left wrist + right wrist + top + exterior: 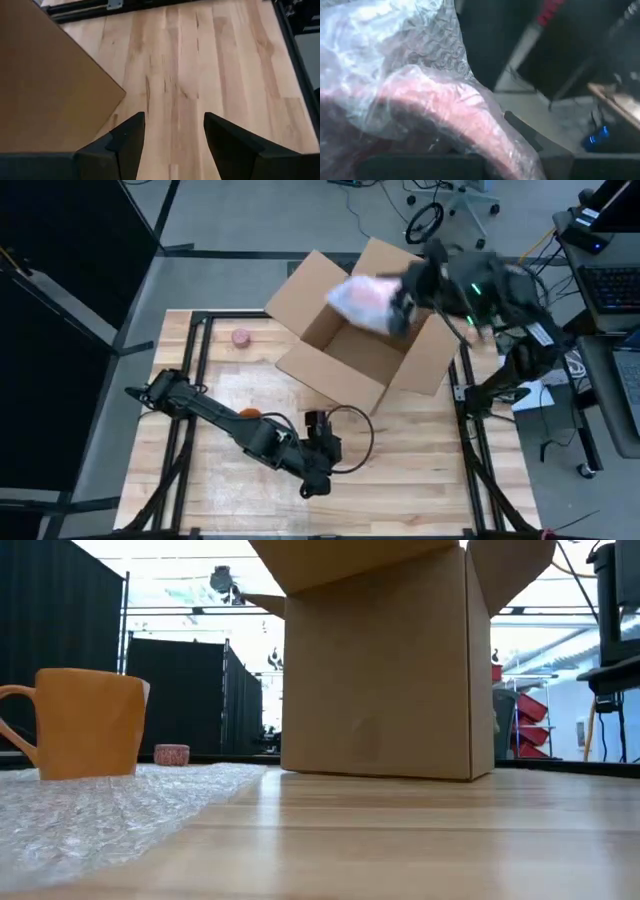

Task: Wrap mug
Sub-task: Put the pink wrapped cup into the box

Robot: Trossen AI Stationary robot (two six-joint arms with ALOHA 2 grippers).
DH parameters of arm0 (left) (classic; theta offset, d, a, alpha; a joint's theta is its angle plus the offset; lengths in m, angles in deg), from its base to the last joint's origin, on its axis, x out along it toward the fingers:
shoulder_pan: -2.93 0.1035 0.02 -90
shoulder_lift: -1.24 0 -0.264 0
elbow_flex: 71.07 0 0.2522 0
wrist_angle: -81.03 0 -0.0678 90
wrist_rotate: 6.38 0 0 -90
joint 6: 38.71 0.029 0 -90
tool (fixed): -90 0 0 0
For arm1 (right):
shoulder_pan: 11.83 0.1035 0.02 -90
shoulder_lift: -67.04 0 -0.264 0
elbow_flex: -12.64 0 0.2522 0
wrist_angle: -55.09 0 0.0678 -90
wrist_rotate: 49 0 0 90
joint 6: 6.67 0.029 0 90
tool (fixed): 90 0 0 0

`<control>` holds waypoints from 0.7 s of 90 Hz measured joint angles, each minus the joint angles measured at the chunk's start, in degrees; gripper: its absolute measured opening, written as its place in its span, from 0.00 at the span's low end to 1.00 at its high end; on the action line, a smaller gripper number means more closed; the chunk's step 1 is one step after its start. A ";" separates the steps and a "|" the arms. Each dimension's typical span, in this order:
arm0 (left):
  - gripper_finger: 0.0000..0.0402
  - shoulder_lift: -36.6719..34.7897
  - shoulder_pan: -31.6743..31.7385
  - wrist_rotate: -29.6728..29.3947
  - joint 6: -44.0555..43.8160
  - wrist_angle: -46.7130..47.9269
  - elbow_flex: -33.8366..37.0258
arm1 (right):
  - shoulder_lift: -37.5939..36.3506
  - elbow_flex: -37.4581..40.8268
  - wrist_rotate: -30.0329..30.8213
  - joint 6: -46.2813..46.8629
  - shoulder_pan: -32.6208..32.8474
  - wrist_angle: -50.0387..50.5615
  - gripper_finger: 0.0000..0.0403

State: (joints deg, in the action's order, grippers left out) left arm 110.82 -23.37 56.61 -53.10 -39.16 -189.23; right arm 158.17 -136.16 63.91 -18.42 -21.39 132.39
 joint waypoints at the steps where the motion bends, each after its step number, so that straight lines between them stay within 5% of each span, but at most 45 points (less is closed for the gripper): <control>1: 0.48 0.00 0.03 -0.01 -0.12 0.17 0.00 | 0.38 0.00 -0.94 0.07 -1.06 0.21 0.04; 23: 0.48 0.00 0.93 -0.02 -1.78 2.39 0.00 | 11.76 0.11 -13.26 0.38 -16.80 13.97 0.04; 37: 0.48 0.00 0.82 -0.04 -1.82 2.89 0.00 | 20.25 0.18 -13.97 0.34 -20.26 24.78 0.04; 63: 0.48 0.02 0.89 -0.22 -1.60 3.94 0.00 | 29.90 8.70 -11.66 0.86 -21.05 21.80 0.04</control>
State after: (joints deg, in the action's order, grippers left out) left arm 110.85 -22.48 56.39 -54.70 -35.22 -189.23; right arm 188.06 -127.46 52.24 -17.56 -42.44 154.19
